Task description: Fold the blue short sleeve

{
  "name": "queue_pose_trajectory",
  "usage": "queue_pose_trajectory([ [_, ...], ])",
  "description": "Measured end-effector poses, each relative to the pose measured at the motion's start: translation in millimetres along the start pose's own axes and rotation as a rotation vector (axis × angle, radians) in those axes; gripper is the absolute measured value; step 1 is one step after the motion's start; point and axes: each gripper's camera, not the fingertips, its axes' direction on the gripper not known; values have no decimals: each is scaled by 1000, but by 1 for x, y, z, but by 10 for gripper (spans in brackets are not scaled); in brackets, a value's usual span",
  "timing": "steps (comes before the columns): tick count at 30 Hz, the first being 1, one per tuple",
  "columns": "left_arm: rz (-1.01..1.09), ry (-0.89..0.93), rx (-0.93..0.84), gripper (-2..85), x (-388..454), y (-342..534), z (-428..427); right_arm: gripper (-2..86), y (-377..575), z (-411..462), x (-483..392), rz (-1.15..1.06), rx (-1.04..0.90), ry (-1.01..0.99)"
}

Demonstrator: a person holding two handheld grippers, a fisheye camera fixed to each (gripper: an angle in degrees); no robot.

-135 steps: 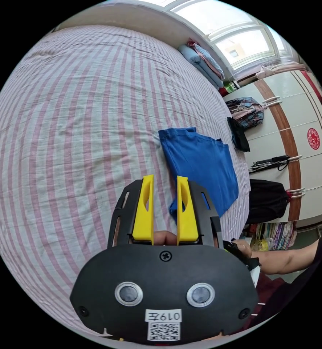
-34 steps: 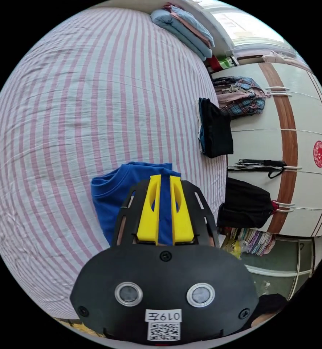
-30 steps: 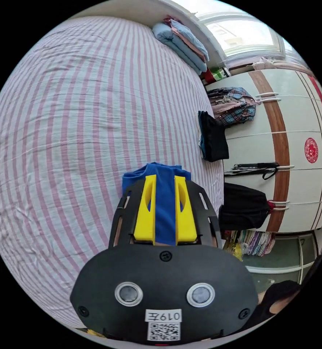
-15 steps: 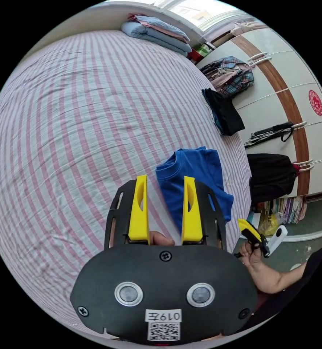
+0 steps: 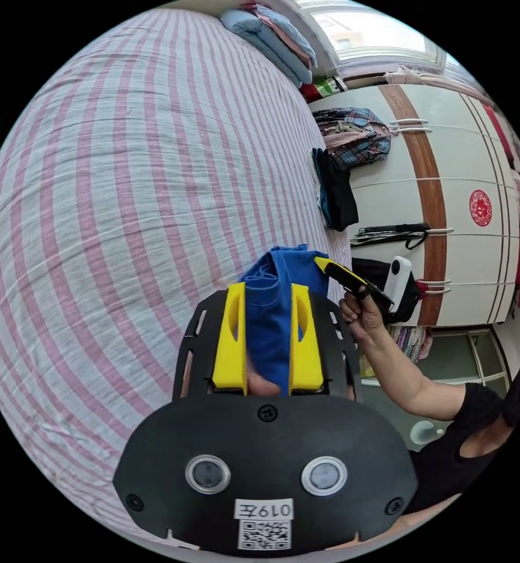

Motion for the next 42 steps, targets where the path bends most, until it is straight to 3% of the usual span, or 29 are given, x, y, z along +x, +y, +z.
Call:
queue_pose_trajectory([
  [5, -7, -101, 10, 37, 0, 0, -14, -6, -17, -2, 27, 41, 15, -22],
  [12, -111, -80, 17, 63, -7, 4, -29, 18, -47, 10, 51, 36, -47, -51],
  [17, -100, -4, 84, 106, 6, 18, -74, 80, -61, -31, 60, -19, -52, -142],
  [21, -45, -56, 143, 106, 38, 52, -108, 84, -30, -85, 64, -35, -73, -149],
  [26, 42, -39, 65, 96, 93, 102, -81, 88, 15, -104, 50, 0, -165, -190],
  [31, -46, -124, 53, 91, 95, 111, -73, 30, 4, -99, 28, -19, -202, -115],
  [38, 53, -277, 39, 120, 177, 179, -109, 66, -9, -151, -22, -140, -211, 26],
  [42, -48, -257, -17, 131, 191, 238, -100, 75, 15, -183, -51, -170, -272, -4],
])
